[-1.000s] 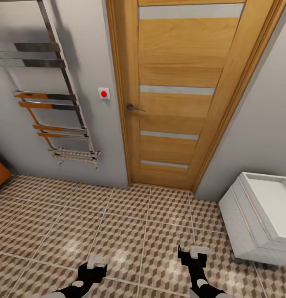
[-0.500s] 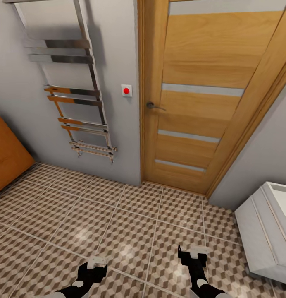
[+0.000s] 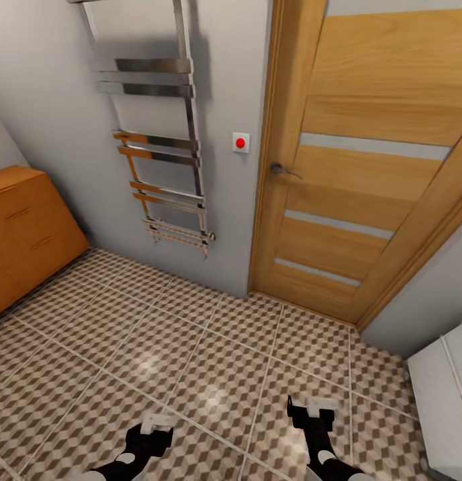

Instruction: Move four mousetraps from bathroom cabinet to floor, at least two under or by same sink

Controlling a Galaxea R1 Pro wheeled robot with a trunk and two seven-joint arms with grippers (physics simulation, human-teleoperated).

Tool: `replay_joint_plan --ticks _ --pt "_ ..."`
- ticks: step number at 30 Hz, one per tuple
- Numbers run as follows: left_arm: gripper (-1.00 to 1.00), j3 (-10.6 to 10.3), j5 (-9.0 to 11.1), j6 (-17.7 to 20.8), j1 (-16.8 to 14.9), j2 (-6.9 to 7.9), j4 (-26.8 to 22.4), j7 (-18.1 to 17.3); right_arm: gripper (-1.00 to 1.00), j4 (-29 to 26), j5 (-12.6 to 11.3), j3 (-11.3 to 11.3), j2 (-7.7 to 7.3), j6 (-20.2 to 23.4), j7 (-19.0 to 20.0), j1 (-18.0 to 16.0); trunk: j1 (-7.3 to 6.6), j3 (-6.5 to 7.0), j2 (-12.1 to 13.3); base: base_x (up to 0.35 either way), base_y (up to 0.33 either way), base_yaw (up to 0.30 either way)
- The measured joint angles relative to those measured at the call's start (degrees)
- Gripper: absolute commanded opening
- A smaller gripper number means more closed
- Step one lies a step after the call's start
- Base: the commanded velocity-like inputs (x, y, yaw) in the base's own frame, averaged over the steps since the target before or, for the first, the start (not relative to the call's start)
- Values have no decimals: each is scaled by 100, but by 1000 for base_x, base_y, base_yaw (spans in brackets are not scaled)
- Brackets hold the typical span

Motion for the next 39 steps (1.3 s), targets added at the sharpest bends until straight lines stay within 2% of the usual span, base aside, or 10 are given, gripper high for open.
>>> replay_joint_plan --ticks 39 --pt "100 0 1 0 0 -8 4 0 100 0 0 0 9 16 0 0 0 -187 0 0 0 259"
